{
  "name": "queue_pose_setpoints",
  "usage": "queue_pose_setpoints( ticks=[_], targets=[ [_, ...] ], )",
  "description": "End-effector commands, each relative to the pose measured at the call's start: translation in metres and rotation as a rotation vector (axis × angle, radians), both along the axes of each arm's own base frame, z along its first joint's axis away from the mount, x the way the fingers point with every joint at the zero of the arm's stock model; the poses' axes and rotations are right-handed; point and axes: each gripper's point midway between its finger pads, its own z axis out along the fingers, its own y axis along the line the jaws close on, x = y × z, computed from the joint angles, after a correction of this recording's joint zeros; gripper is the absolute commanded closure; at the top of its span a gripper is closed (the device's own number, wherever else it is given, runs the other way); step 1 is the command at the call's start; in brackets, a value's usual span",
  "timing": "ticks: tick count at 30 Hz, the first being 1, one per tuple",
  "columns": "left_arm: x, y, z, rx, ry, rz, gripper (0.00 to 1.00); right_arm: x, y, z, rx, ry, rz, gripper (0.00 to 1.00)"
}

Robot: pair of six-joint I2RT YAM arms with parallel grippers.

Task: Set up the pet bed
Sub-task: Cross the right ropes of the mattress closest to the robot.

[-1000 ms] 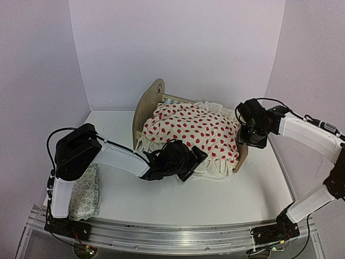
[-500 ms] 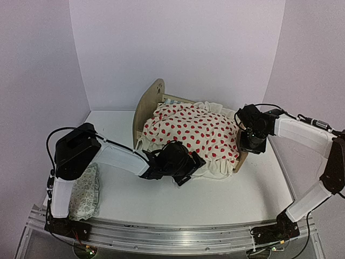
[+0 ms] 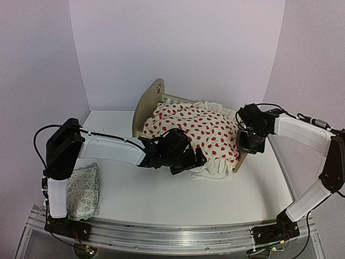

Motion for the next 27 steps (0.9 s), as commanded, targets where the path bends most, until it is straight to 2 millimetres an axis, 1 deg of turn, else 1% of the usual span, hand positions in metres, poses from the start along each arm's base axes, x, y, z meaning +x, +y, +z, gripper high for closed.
queue_pose_setpoints(
  ticks=[1, 3, 4, 5, 7, 9, 11, 13, 14, 15, 16, 17, 18, 19, 21, 23, 25, 27],
  targets=[
    [0.0, 0.007, 0.05, 0.183, -0.35, -0.267, 0.04, -0.001, 0.032, 0.006, 0.137, 0.05, 0.057, 1.0],
    [-0.001, 0.01, 0.056, 0.278, -0.477, -0.396, 0.05, -0.002, 0.041, 0.006, 0.186, 0.069, 0.039, 1.0],
    [-0.005, 0.01, 0.057, 0.318, -0.528, -0.475, 0.05, -0.002, 0.044, 0.005, 0.207, 0.079, 0.031, 1.0],
    [-0.011, 0.012, 0.055, 0.357, -0.563, -0.564, 0.05, -0.004, 0.048, 0.003, 0.223, 0.092, 0.029, 1.0],
    [-0.029, 0.013, 0.052, 0.391, -0.63, -0.767, 0.06, -0.004, 0.051, 0.002, 0.229, 0.099, 0.03, 1.0],
    [-0.045, 0.012, 0.054, 0.393, -0.727, -0.931, 0.1, -0.004, 0.052, 0.003, 0.227, 0.095, 0.035, 1.0],
    [-0.057, 0.007, 0.064, 0.355, -0.871, -1.053, 0.14, -0.002, 0.053, 0.007, 0.23, 0.085, 0.039, 1.0],
    [-0.068, -0.001, 0.072, 0.299, -1.026, -1.147, 0.15, 0.001, 0.056, 0.012, 0.243, 0.076, 0.043, 1.0],
    [-0.069, -0.008, 0.078, 0.281, -1.109, -1.162, 0.15, 0.003, 0.058, 0.015, 0.255, 0.072, 0.045, 1.0],
    [-0.068, -0.014, 0.079, 0.28, -1.175, -1.178, 0.14, 0.004, 0.061, 0.018, 0.266, 0.069, 0.046, 1.0],
    [-0.066, -0.02, 0.073, 0.288, -1.211, -1.201, 0.14, 0.005, 0.063, 0.019, 0.272, 0.067, 0.048, 1.0],
    [-0.062, -0.028, 0.074, 0.296, -1.244, -1.212, 0.15, 0.007, 0.066, 0.022, 0.28, 0.063, 0.052, 1.0],
    [-0.058, -0.035, 0.066, 0.313, -1.258, -1.237, 0.16, 0.009, 0.069, 0.023, 0.286, 0.061, 0.054, 1.0],
    [-0.054, -0.042, 0.065, 0.321, -1.263, -1.242, 0.18, 0.009, 0.073, 0.025, 0.29, 0.06, 0.061, 1.0],
    [-0.05, -0.053, 0.079, 0.284, -1.282, -1.207, 0.21, 0.012, 0.081, 0.028, 0.301, 0.056, 0.073, 1.0],
    [-0.053, -0.056, 0.094, 0.216, -1.265, -1.149, 0.22, 0.012, 0.091, 0.03, 0.314, 0.061, 0.085, 1.0],
    [-0.057, -0.054, 0.101, 0.159, -1.222, -1.097, 0.22, 0.013, 0.102, 0.033, 0.319, 0.06, 0.098, 1.0],
    [-0.062, -0.047, 0.1, 0.114, -1.127, -1.051, 0.24, 0.012, 0.109, 0.035, 0.316, 0.057, 0.103, 1.0]
  ],
)
